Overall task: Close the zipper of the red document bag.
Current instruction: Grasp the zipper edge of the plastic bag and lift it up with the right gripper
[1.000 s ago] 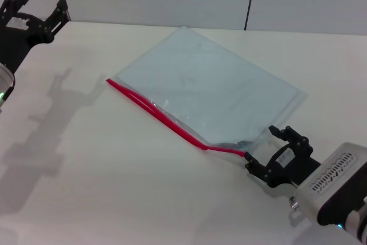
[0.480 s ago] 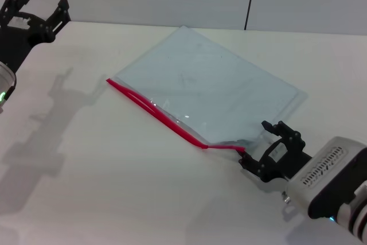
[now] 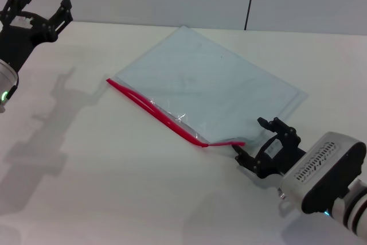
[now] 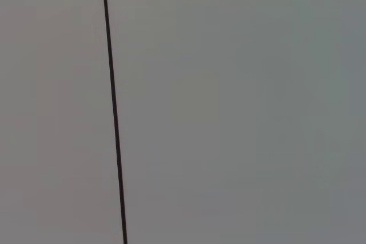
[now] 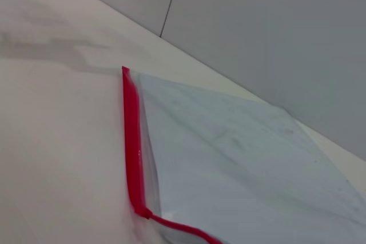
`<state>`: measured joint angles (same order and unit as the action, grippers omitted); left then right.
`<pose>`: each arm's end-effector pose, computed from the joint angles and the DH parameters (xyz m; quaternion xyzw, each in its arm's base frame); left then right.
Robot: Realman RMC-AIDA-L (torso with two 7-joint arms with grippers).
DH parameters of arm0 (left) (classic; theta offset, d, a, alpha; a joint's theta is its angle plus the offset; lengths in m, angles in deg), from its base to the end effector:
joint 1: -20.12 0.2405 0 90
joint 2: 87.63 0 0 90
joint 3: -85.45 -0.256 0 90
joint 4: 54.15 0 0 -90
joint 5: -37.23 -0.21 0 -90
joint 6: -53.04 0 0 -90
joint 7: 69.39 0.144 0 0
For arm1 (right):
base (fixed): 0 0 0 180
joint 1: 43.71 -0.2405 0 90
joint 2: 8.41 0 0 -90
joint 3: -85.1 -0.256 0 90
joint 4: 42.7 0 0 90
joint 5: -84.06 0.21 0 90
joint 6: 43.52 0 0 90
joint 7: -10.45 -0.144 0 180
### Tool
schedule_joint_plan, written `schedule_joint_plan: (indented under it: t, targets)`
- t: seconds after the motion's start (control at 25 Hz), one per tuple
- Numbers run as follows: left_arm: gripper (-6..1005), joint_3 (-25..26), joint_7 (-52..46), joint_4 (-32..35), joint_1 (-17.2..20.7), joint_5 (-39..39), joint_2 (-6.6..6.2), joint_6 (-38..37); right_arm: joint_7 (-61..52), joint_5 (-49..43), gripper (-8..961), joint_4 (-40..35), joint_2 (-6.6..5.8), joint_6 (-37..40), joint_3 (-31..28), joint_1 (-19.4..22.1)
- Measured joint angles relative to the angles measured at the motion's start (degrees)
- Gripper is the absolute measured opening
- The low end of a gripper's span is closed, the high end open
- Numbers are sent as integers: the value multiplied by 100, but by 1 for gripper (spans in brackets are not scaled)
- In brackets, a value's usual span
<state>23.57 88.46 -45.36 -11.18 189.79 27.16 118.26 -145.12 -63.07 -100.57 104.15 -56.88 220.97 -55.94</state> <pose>-0.3132 0.3846 0.0471 -0.7170 -0.1742 -0.3237 0.5923 0.2500 0.2893 -0.1148 -0.9077 0.1039 0.0755 0.3995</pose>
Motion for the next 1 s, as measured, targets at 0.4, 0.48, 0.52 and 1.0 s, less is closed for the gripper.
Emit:
schedule_joint_plan:
  t: [0.4, 0.48, 0.52, 1.0]
  targets:
    - [866, 0, 0, 0, -17, -11, 7, 0, 0, 0, 787, 185, 73, 86, 60, -199]
    - [866, 0, 0, 0, -18, -15, 8, 0, 0, 0, 786, 188, 79, 87, 73, -217]
    - [866, 0, 0, 0, -18, -16, 8, 0, 0, 0, 786, 189, 80, 88, 77, -225]
    - [866, 0, -10, 0, -20, -12, 16, 4, 0, 0, 722, 189, 124, 243, 58, -329]
